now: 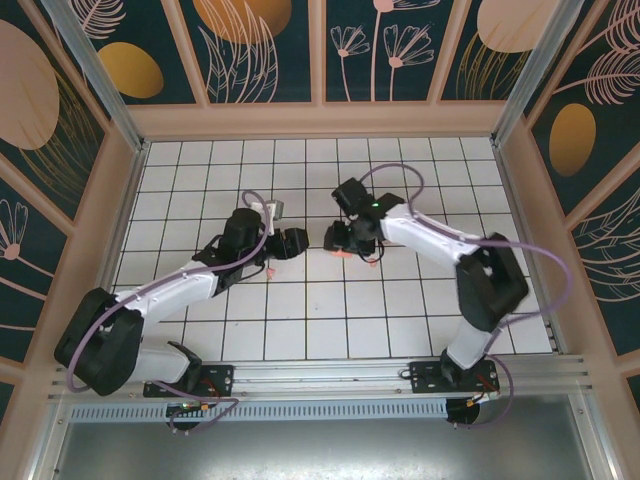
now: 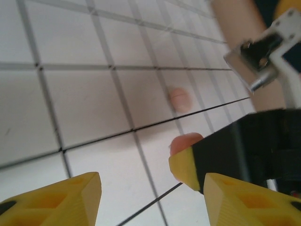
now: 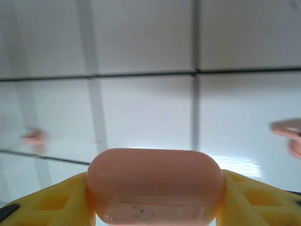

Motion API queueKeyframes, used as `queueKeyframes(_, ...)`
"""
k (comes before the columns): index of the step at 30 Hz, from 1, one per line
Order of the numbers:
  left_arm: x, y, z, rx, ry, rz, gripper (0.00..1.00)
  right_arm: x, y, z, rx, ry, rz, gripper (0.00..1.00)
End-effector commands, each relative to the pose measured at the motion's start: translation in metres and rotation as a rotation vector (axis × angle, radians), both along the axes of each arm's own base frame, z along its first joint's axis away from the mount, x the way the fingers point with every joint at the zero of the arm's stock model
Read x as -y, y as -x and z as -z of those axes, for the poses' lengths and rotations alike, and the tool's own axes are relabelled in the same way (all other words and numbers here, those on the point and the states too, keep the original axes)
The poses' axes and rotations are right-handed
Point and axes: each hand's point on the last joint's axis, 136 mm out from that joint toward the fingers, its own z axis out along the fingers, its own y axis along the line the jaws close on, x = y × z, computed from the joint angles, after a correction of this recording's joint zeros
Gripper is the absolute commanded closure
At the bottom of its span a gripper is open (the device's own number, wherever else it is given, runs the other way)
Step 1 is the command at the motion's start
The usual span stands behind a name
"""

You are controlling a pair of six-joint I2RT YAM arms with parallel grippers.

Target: Insert wireless bluetooth earbuds into charging case

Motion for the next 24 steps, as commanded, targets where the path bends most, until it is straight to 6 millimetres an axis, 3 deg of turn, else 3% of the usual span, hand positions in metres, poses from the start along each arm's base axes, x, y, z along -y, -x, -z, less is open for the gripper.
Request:
queueKeyframes(1,0.016,0.004,-0.070,0.357,0.087,0.155,0.43,-0.021,-0.021,-0.072,0.170,-0.301,0.050,0.50)
queueKeyframes(5,0.019,0.025,-0.099,0.566,0.139,0.253,0.43,-0.027,-0.026,-0.120,0.241,-0.516,0.053,0.50)
queueKeyframes(10,0.023,0.029,-0.105,0.644,0.119,0.299,0.42,-0.036,-0.020,-0.155,0.256,-0.647,0.025,0.49)
queueKeyframes(15,0.024,0.020,-0.109,0.637,0.129,0.267,0.43,-0.051,-0.006,-0.169,0.208,-0.777,-0.007,0.49)
queueKeyframes(24,0.022,0.005,-0.117,0.609,0.181,0.183,0.46,-0.059,0.010,-0.177,0.169,-0.846,-0.033,0.48)
